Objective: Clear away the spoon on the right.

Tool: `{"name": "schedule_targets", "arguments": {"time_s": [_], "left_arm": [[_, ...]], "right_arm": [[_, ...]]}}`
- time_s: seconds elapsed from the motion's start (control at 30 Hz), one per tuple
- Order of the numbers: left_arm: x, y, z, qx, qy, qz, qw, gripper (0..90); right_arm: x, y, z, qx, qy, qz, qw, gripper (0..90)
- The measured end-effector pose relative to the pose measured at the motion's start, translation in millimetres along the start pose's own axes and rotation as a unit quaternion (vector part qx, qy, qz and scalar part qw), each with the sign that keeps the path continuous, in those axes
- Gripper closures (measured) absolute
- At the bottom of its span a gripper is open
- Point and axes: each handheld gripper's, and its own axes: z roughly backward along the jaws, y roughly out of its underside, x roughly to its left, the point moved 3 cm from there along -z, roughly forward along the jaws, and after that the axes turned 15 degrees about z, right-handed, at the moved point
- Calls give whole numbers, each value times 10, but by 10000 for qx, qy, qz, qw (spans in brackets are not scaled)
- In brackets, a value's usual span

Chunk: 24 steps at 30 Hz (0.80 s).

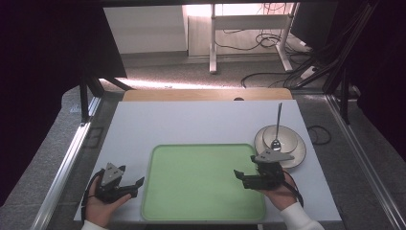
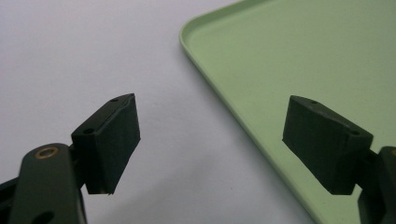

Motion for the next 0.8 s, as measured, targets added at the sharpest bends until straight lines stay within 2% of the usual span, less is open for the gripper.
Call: {"name": "schedule_targets", "arguments": {"time_s": [0.07, 0.2, 0.37, 0.47, 0.67, 0.8], "left_arm": [[-10, 0, 15, -12, 1, -21, 10000, 184], [-10, 0, 4, 0, 8, -21, 10000, 184], [10, -5, -14, 7, 23, -18, 10000, 185], [17, -5, -16, 13, 25, -13, 10000, 185], [16, -5, -4, -7, 18, 0, 10000, 185], [14, -2, -17, 25, 1, -12, 10000, 186]], "right_arm": [[-26, 40, 8, -6, -37, -94, 9999, 200], [-39, 91, -10, 93, -27, -110, 9999, 208], [2, 124, -69, 246, -106, -38, 9996, 212], [30, 109, -74, 228, -204, -24, 9995, 215], [39, 106, -64, 222, -202, -5, 9995, 221], [45, 123, -75, 334, -232, 41, 9992, 220]]}}
